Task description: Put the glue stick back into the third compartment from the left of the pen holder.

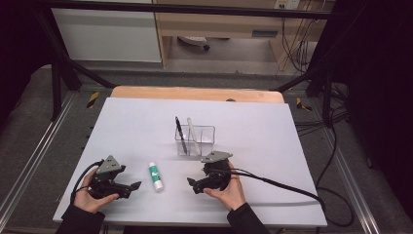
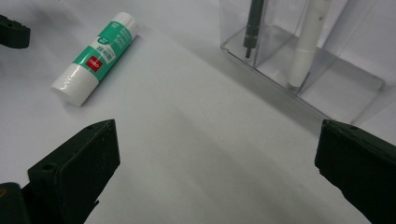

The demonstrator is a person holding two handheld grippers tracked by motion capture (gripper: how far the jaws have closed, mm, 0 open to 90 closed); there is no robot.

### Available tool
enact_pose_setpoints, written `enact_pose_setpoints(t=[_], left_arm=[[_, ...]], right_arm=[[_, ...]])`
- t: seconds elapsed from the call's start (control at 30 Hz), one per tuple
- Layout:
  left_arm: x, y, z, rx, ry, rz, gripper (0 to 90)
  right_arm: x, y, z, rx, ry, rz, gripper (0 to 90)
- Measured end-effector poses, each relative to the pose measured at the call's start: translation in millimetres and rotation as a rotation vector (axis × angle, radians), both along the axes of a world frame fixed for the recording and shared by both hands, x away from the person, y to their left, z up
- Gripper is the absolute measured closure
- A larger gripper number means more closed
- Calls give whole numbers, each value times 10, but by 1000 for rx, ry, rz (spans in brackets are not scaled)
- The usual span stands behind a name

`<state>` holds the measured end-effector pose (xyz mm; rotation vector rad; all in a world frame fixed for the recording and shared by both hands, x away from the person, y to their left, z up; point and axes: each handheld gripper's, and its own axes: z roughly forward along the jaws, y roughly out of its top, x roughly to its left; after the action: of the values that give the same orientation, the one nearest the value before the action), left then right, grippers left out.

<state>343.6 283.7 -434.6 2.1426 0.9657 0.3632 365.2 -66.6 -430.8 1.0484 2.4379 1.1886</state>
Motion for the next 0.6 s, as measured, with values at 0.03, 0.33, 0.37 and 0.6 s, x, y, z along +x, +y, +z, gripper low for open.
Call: enact_pose_setpoints(t=[0.03, 0.33, 0.37, 0.6], left_arm=[[1, 5, 1, -2, -1, -2, 112], [7, 38, 12, -13, -7, 5, 108], [9, 39, 13, -13, -10, 6, 107], [14, 40, 8, -13, -10, 10, 108]], right_arm=[[0, 23, -3, 6, 1, 1, 5], [-10, 275, -16, 29, 6, 7, 15], [-13, 310, -21, 37, 9, 10, 18], [-65, 520, -57, 35, 17, 27, 22]])
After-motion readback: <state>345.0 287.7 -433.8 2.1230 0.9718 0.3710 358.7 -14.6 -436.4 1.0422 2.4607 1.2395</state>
